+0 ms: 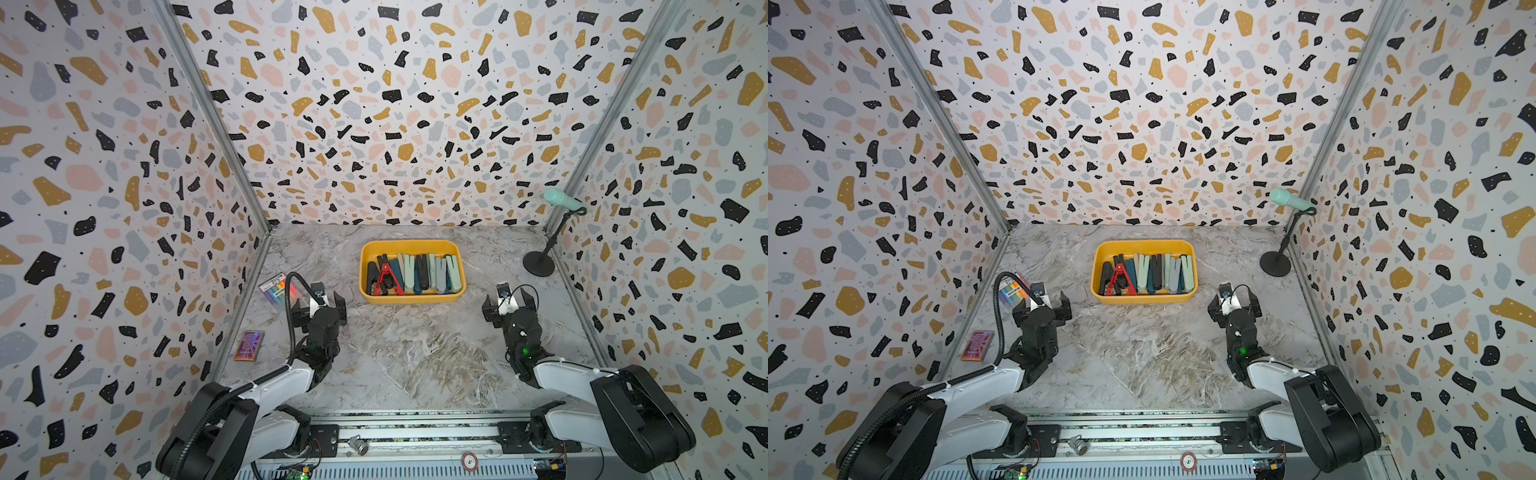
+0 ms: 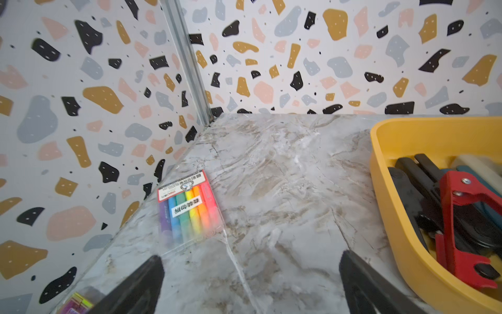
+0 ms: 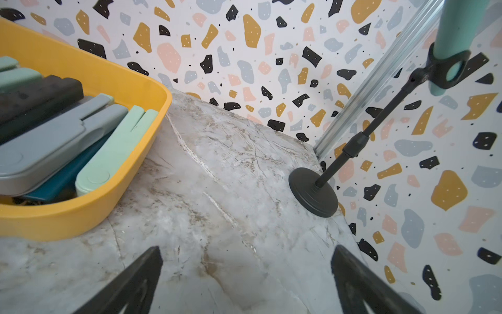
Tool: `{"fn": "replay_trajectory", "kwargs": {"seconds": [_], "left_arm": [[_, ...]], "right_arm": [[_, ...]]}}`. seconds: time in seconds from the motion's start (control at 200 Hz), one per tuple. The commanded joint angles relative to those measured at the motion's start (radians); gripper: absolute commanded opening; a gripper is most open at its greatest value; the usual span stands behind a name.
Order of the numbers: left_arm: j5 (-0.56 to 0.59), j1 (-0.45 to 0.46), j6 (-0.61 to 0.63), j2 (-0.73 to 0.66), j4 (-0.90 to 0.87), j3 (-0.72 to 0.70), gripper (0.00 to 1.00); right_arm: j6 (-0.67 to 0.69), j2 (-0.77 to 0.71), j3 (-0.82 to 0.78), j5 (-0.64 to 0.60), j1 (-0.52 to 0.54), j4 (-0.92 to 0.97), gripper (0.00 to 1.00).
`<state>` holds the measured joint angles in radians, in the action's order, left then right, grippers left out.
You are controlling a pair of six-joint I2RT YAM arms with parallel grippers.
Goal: Put the pruning pliers into the storage box
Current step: Reset both arms
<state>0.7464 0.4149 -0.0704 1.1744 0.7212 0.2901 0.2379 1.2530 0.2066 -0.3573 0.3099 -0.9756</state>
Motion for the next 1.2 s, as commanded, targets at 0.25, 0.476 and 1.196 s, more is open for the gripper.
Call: {"fn": "replay_trajectory", "kwargs": {"seconds": [0.25, 0.476, 1.196], "left_arm": [[0.134, -0.008, 0.077, -0.036, 0.259, -0.065, 1.0], [0.166, -0.011, 0.077, -0.083, 0.264, -0.108, 0.99], [0.036, -0.105, 0.141, 0.313, 0.961, -0.3, 1.0]], "right_arm": [[-0.264, 0.049, -0.07, 0.403, -0.289, -0.232, 0.99], [-0.215, 0.241, 0.014, 0.355, -0.236, -0.251, 0.99], [-0.218, 0.235, 0.02, 0.366, -0.241, -0.228, 0.99]]}}
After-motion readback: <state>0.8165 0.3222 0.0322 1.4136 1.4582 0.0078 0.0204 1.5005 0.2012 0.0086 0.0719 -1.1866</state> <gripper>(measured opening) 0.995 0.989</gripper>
